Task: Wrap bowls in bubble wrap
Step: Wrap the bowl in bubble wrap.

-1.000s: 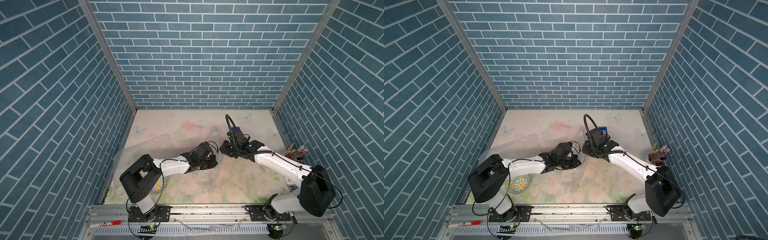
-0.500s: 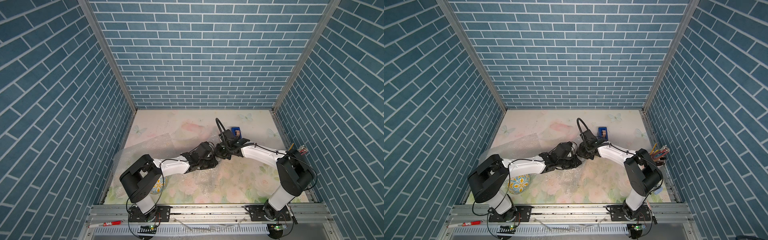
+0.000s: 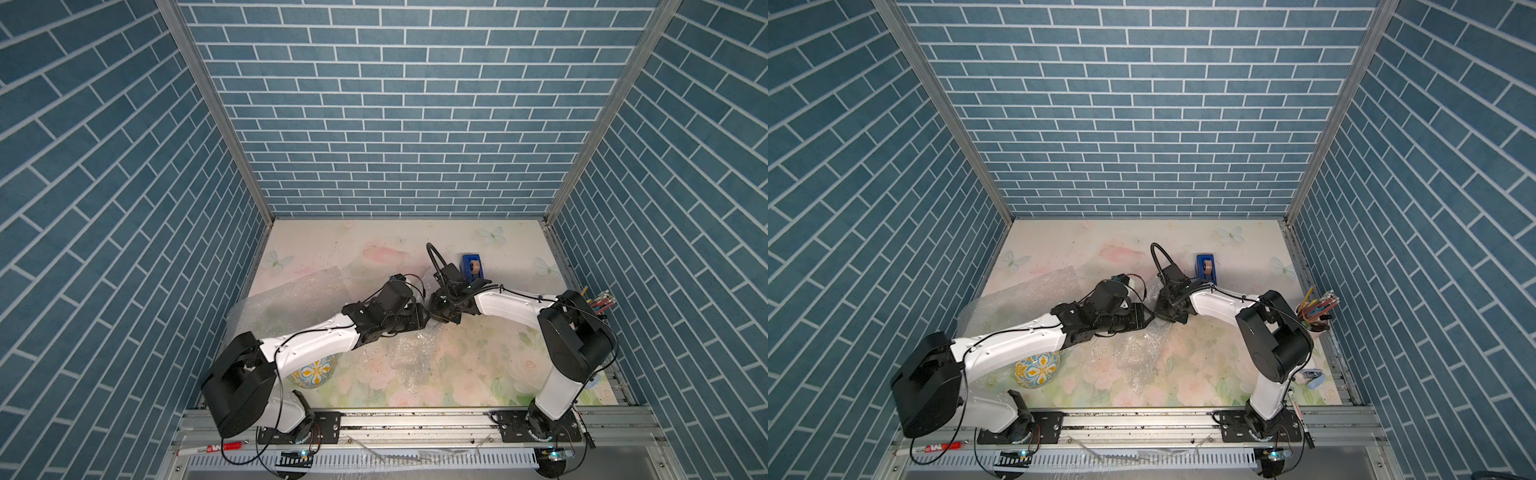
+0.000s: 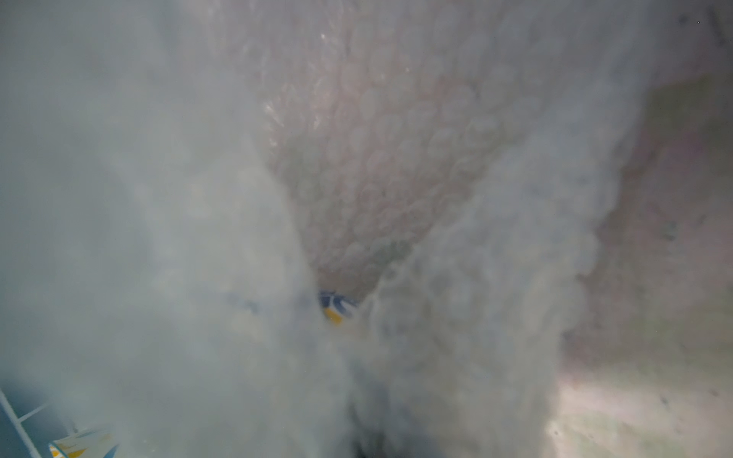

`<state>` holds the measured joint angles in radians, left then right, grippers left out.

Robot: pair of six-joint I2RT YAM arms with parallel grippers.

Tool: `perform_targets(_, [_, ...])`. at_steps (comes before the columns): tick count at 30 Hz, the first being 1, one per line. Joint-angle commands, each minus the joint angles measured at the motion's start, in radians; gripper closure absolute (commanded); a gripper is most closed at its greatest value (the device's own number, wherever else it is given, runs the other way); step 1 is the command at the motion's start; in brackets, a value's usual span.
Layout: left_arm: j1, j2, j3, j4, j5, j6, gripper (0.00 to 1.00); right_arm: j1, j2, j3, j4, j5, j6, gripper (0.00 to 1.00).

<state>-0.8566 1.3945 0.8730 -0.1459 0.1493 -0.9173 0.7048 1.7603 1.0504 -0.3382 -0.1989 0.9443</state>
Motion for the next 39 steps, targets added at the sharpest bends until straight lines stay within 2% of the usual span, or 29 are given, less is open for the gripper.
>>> perform_targets(1, [0.057,-0.057,0.002,-0.19,-0.093,0.044,0.48,-0.002,0.034,0.013,-0.069,0.03,-0.005,0.94])
perform_targets(5, [0.156,-0.079,-0.034,-0.254,-0.052,0.044,0.49,-0.001,0.034,0.023,-0.082,0.036,-0.017,0.96])
perform_targets(8, [0.184,-0.086,-0.055,-0.24,-0.035,0.046,0.49,-0.001,0.02,0.033,-0.092,0.045,-0.022,0.99])
perform_targets(15, [0.188,-0.045,-0.079,-0.117,0.004,0.047,0.5,0.009,-0.029,0.053,-0.099,0.048,-0.03,1.0])
perform_targets(26, [0.187,0.091,-0.027,0.019,0.061,0.08,0.5,0.035,-0.084,0.09,-0.152,0.105,-0.047,1.0])
perform_targets(33, [0.185,0.149,0.003,0.047,0.084,0.081,0.61,0.035,-0.029,0.078,-0.143,0.105,-0.045,1.0])
perform_targets(36, [0.183,0.161,0.01,0.05,0.085,0.081,0.76,0.035,0.01,0.077,-0.13,0.105,-0.047,1.0])
perform_targets(39, [0.179,0.182,0.025,0.049,0.094,0.083,0.84,0.035,0.04,0.077,-0.115,0.091,-0.047,1.0])
